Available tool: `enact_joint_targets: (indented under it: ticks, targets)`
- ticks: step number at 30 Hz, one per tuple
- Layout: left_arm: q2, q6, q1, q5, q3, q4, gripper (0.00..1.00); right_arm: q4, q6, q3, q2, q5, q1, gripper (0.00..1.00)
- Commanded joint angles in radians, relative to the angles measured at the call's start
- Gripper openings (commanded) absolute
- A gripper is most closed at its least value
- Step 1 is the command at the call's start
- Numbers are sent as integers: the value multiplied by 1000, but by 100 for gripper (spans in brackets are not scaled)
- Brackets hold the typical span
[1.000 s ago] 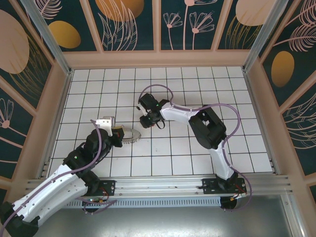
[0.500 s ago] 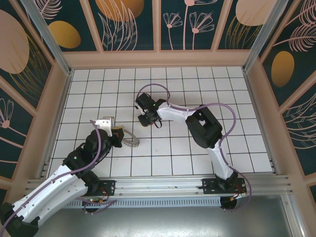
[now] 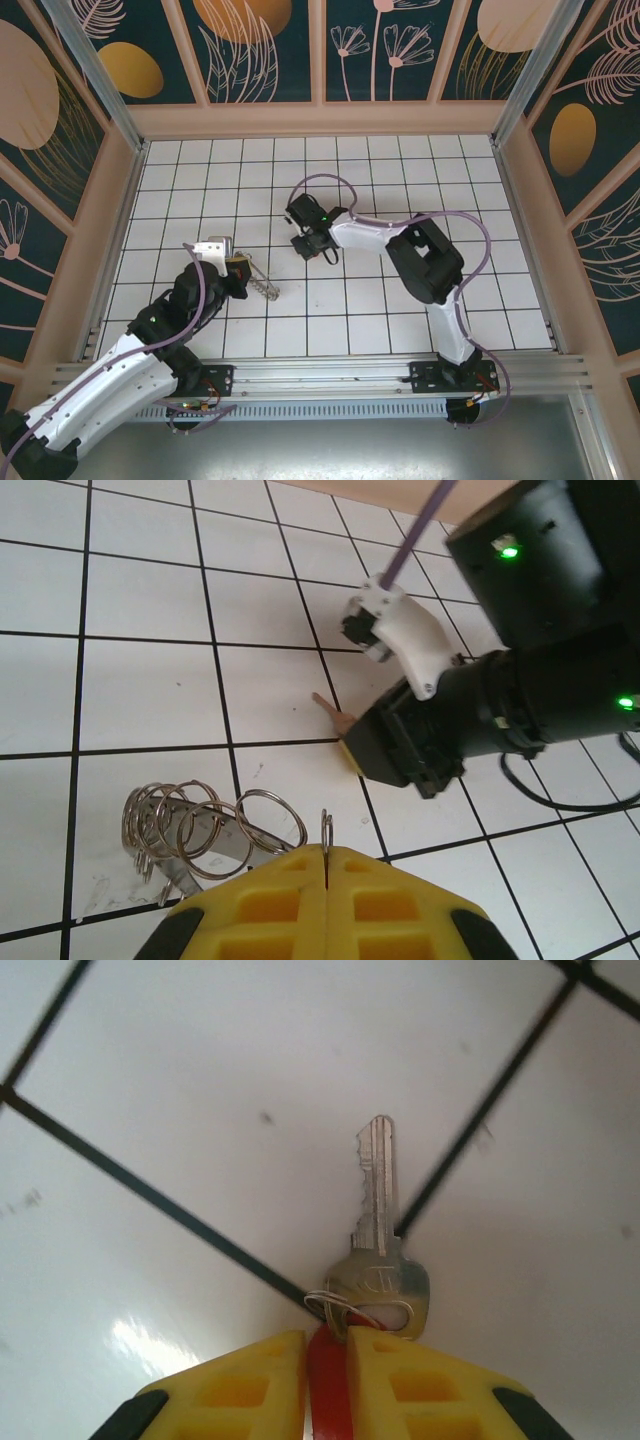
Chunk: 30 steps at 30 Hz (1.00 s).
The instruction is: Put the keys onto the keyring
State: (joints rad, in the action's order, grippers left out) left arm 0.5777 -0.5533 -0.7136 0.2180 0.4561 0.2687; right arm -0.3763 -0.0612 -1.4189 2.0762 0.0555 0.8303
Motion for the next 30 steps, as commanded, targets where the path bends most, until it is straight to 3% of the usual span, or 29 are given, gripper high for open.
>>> enact_joint_targets:
  ticks: [1, 10, 14, 22, 30]
  targets:
    - [24, 28, -2, -6, 18, -42, 0, -36, -21, 117, -55, -31, -15, 20]
    - [86, 56, -1, -38, 34, -96, 0, -46, -59, 369, -303, -71, -84, 21]
    - [120, 62, -2, -59, 38, -125, 0, -65, -63, 367, -374, -86, -119, 31]
    - [133, 76, -2, -68, 50, -121, 0, -65, -86, 282, -328, -152, -121, 40]
    - [129, 94, -2, -71, 36, -130, 0, -80, -114, 272, -296, -142, -122, 37]
